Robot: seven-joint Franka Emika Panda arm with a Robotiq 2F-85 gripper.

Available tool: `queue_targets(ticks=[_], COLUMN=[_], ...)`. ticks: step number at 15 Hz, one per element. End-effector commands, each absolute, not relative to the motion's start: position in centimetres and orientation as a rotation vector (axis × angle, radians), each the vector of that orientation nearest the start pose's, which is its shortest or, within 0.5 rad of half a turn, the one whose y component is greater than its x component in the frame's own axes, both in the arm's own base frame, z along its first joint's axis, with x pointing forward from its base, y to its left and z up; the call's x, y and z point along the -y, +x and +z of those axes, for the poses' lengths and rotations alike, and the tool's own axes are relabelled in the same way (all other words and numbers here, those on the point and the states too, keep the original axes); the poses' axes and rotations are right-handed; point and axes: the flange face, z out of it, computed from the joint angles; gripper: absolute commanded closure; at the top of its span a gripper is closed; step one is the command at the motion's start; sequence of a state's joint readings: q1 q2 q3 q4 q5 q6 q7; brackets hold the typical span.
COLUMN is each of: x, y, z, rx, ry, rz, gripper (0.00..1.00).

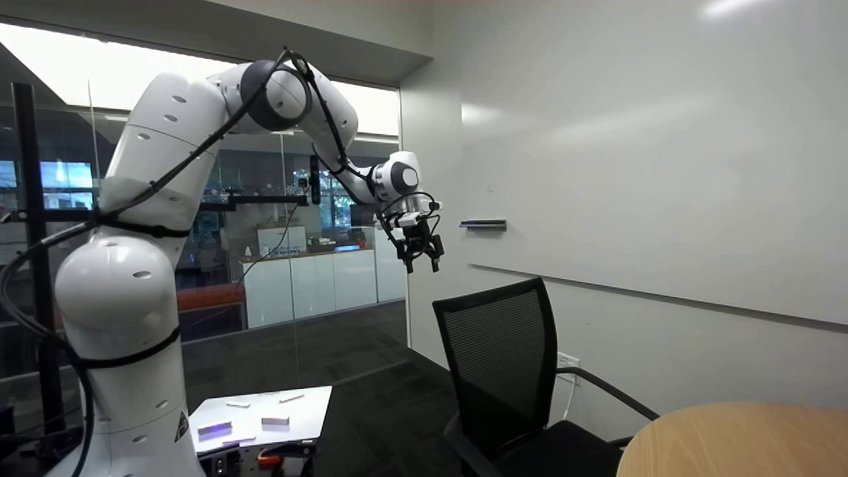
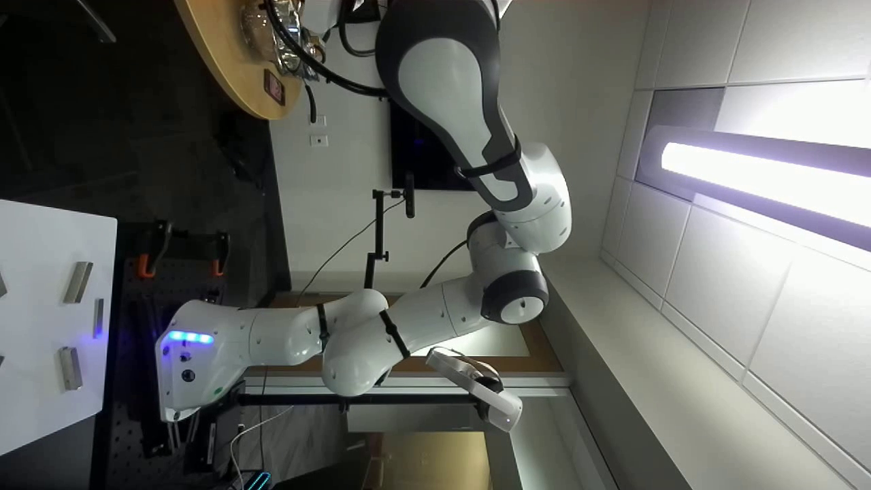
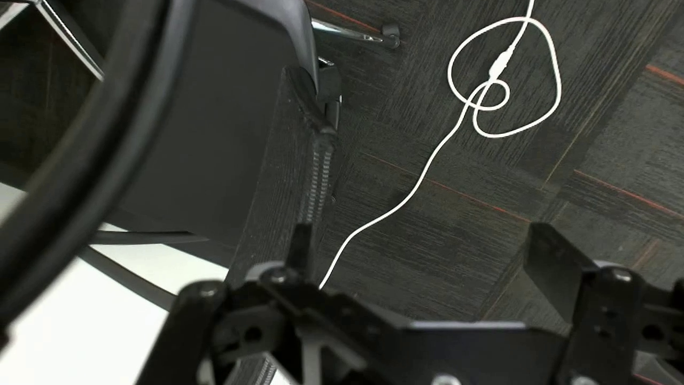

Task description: Move the black chair forwards.

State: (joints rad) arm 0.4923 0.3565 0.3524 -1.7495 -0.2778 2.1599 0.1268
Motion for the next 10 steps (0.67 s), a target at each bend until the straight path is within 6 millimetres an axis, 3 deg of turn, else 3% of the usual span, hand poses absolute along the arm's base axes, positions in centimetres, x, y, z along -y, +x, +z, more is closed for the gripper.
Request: queue_targets(ticks=[1, 10], x=[-48.4, -45.3], y=[47.1, 52.1], z=[38.6, 37.9], rx=[1.300, 1.264], ry=[-2.964, -3.035], rz=[-0.213, -0.197], gripper=[0.00, 0.00])
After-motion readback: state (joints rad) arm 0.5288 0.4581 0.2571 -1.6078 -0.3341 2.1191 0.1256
